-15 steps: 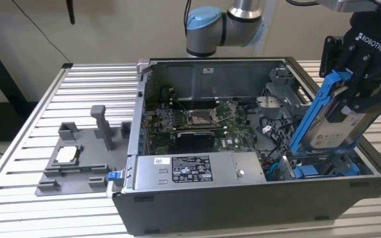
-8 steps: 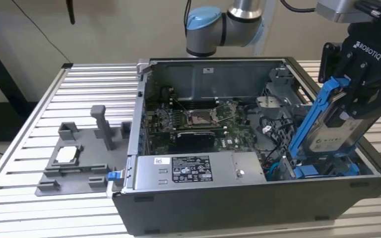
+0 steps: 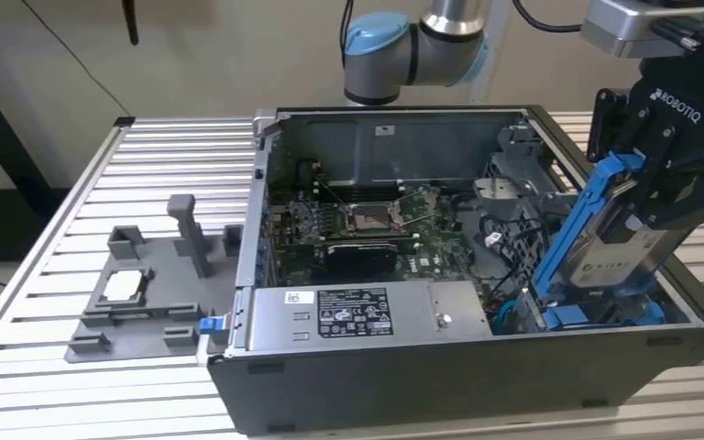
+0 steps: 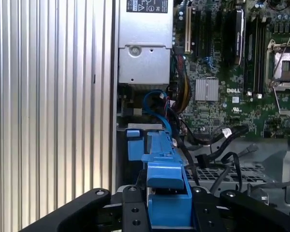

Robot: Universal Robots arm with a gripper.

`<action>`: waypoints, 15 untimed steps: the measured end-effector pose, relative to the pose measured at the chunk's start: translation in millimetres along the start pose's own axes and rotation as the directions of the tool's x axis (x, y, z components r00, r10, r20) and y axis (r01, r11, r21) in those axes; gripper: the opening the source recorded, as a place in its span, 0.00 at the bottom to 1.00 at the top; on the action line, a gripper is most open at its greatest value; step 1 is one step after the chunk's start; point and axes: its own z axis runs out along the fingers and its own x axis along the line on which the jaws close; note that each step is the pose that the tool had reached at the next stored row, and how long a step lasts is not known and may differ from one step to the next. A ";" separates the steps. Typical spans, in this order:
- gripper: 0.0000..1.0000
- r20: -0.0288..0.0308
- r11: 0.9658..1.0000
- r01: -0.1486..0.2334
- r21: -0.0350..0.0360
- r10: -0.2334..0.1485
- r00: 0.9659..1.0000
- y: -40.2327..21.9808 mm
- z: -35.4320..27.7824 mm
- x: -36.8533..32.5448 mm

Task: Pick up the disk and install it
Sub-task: 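Reach for the disk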

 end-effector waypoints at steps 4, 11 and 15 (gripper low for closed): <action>0.33 0.000 1.000 0.000 0.000 0.000 1.000 -0.1 3.2 0.7; 0.33 0.001 1.000 0.000 0.000 0.000 1.000 -0.5 11.1 1.0; 0.33 0.004 1.000 0.000 0.000 0.000 1.000 -1.0 17.3 0.9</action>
